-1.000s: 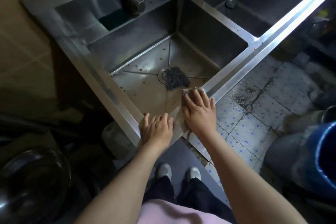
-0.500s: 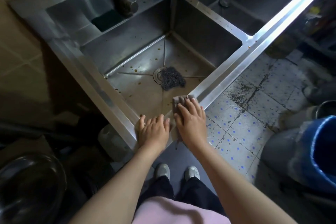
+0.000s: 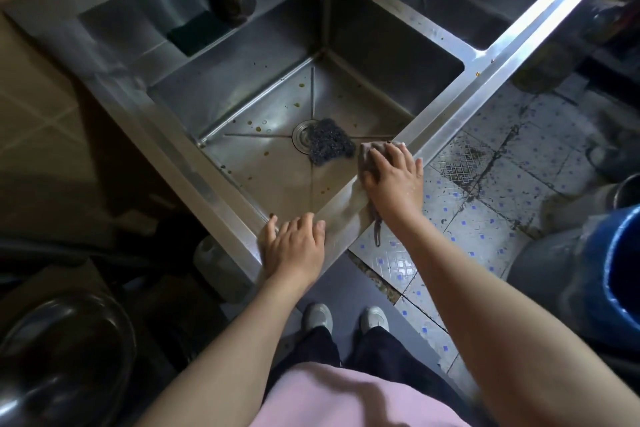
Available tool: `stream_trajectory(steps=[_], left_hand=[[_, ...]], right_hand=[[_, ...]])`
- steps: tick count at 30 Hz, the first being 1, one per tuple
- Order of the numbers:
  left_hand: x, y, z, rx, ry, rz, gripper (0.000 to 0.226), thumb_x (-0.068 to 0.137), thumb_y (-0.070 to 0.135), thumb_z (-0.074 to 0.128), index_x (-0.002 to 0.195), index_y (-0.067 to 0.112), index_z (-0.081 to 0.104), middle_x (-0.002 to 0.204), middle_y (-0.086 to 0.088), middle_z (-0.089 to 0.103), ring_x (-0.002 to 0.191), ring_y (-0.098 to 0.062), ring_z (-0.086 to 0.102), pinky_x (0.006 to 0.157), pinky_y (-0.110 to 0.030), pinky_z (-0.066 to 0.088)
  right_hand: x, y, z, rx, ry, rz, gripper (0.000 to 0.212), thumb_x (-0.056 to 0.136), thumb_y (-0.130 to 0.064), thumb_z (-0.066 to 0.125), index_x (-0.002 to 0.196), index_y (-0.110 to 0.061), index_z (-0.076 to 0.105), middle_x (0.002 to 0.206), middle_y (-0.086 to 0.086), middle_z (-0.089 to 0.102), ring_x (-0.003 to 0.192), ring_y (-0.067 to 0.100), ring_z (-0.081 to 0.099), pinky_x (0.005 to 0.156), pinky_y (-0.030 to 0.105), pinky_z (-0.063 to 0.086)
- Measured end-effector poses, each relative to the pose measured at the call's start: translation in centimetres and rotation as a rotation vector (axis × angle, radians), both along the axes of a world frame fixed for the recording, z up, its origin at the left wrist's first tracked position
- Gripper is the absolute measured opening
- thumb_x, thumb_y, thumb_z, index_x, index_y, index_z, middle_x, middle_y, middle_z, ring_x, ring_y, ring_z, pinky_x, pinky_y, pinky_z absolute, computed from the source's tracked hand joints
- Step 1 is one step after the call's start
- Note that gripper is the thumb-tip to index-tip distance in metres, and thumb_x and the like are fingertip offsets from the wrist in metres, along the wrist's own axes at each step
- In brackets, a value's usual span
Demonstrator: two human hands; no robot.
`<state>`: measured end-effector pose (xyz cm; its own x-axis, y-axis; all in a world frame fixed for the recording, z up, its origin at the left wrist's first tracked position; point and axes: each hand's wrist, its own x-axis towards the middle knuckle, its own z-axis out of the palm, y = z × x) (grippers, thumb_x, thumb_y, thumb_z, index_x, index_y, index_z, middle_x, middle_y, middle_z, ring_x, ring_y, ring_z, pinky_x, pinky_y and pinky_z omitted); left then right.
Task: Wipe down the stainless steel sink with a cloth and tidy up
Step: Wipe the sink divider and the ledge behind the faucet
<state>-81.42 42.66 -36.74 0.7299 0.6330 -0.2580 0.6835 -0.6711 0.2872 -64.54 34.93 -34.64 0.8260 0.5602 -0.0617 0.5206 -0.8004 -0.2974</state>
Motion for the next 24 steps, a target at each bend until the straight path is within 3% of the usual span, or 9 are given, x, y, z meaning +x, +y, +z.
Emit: stream_trajectory(steps=[8, 12, 16, 24], left_hand=[[0.3, 0.0, 0.0, -0.005, 0.006, 0.003, 0.049, 0.096, 0.042, 0.012, 0.124, 0.024, 0.047, 0.126, 0.002, 0.057, 0.122, -0.015, 0.045, 0.112, -0.04, 0.005], [0.2, -0.1, 0.0, -0.021, 0.008, 0.008, 0.045, 0.097, 0.042, 0.015, 0.121, 0.023, 0.049, 0.125, 0.001, 0.058, 0.121, -0.016, 0.046, 0.112, -0.04, 0.006], [0.3, 0.1, 0.1, -0.044, 0.013, 0.011, 0.051, 0.096, 0.044, 0.012, 0.128, 0.022, 0.046, 0.13, 0.0, 0.055, 0.125, -0.017, 0.042, 0.112, -0.039, 0.003], [0.3, 0.1, -0.2, -0.045, 0.008, 0.015, 0.052, 0.096, 0.044, 0.011, 0.129, 0.022, 0.045, 0.131, 0.002, 0.055, 0.124, -0.017, 0.044, 0.111, -0.038, 0.003]], right_hand=[[-4.3, -0.1, -0.1, -0.047, -0.03, 0.048, 0.046, 0.098, -0.038, 0.031, 0.141, -0.024, 0.036, 0.154, 0.004, 0.021, 0.145, 0.02, -0.002, 0.114, 0.04, -0.01], [-6.8, -1.1, -0.3, -0.095, -0.023, 0.183, 0.049, 0.099, -0.04, 0.027, 0.146, -0.023, 0.028, 0.156, 0.004, 0.017, 0.145, 0.019, -0.003, 0.115, 0.04, -0.006], [-4.5, -1.3, 0.1, -0.089, -0.03, 0.227, 0.049, 0.099, -0.041, 0.026, 0.145, -0.026, 0.028, 0.155, 0.004, 0.018, 0.145, 0.02, 0.002, 0.115, 0.042, -0.001], [1.4, -0.7, 0.3, -0.139, 0.027, 0.083, 0.05, 0.099, -0.04, 0.025, 0.146, -0.027, 0.024, 0.156, 0.003, 0.012, 0.144, 0.02, -0.004, 0.115, 0.044, -0.005]])
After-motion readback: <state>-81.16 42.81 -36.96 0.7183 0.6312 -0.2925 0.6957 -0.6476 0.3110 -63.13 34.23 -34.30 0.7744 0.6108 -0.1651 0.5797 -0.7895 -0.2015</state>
